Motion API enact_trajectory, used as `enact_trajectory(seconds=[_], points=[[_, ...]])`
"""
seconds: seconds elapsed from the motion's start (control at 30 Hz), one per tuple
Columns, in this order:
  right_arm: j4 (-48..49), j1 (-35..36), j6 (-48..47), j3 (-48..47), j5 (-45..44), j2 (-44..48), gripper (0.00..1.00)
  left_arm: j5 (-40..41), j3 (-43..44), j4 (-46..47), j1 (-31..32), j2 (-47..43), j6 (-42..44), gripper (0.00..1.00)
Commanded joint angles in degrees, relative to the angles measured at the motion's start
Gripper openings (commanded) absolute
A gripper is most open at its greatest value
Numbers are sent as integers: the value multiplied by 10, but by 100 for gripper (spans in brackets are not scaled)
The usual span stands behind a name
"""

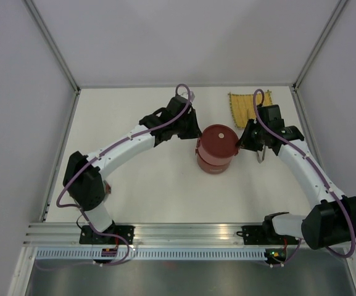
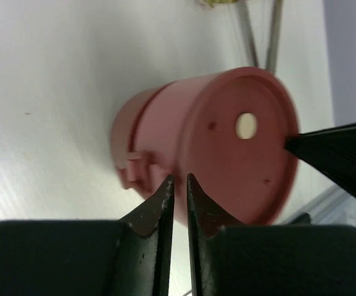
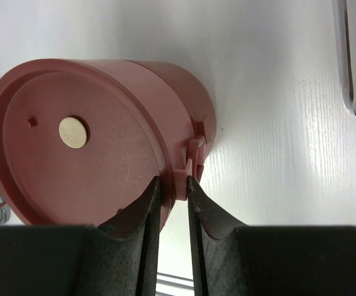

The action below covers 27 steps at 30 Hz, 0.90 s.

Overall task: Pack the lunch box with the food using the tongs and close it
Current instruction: Place the packing box into the packing box.

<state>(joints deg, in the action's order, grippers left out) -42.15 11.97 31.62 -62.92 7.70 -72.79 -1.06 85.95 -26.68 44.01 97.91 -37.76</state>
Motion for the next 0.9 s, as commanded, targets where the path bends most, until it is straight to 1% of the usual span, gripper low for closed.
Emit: enact_trajectory(seconds=[0.0, 0.1, 0.23, 0.47, 0.67, 0.73, 0.8, 0.87], points=[[30, 7, 0, 1, 56, 2, 8, -49, 25, 64, 31, 12, -21, 18], [45, 8, 1, -7, 71, -3, 8, -40, 14, 58, 31, 8, -21, 18], [38, 8, -15, -32, 71, -19, 9, -34, -2, 57, 31, 1, -23, 18], [38, 8, -19, -20, 59, -26, 9, -14, -30, 57, 31, -14, -20, 18], [22, 8, -27, -41, 48, -31, 11, 0, -3, 48, 22, -25, 3, 20], [23, 8, -27, -42, 48, -31, 13, 2, 15, 41, 19, -32, 10, 25], [25, 8, -25, -41, 49, -31, 14, 5, 28, 35, 17, -39, 23, 39], [28, 8, -23, -37, 51, -31, 14, 8, 34, 21, 16, -47, 33, 47]])
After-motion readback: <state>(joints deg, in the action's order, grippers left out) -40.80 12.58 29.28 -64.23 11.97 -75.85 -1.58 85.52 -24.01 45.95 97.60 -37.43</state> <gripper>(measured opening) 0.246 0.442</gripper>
